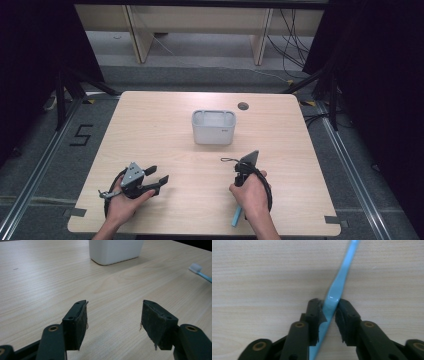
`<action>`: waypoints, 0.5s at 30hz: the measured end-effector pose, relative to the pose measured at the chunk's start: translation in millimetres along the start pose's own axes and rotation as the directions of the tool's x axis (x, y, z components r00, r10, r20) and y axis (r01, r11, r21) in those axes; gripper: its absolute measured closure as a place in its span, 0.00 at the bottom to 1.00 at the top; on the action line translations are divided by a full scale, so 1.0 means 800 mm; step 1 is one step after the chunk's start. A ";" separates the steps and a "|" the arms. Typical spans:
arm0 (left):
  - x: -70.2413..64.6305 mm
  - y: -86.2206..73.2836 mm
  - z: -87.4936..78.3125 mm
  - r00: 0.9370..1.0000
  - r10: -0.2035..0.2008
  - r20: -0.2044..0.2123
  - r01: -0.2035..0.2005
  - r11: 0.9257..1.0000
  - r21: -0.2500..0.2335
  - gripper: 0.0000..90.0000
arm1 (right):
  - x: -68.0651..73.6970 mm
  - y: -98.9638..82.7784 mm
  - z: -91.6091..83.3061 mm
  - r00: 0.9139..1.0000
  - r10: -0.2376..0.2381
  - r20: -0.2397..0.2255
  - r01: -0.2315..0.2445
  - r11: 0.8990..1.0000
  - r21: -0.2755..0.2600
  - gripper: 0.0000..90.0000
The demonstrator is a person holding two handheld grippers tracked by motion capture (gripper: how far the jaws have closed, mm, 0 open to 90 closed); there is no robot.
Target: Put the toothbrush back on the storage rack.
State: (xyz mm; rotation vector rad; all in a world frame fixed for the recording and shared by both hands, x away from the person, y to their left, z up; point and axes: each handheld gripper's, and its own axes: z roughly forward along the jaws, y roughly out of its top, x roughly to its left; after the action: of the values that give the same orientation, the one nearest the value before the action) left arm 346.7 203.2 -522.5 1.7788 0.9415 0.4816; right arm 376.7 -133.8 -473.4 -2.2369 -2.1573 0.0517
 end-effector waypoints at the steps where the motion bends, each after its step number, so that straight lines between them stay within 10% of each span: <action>1: 0.000 0.000 0.000 1.000 0.000 0.000 0.000 1.000 0.000 0.41 | 0.000 0.000 0.000 1.000 0.000 0.000 0.000 1.000 0.000 0.81; 15: -0.001 0.000 0.000 1.000 -0.001 0.000 0.001 1.000 0.003 0.42 | -0.017 0.000 -0.001 0.989 -0.145 -0.026 0.145 0.989 0.001 0.88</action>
State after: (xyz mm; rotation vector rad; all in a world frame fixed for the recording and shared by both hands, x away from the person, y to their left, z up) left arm 346.2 202.5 -522.6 1.7811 0.9435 0.4795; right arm 376.5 -147.1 -472.7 -2.0608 -2.2969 0.0221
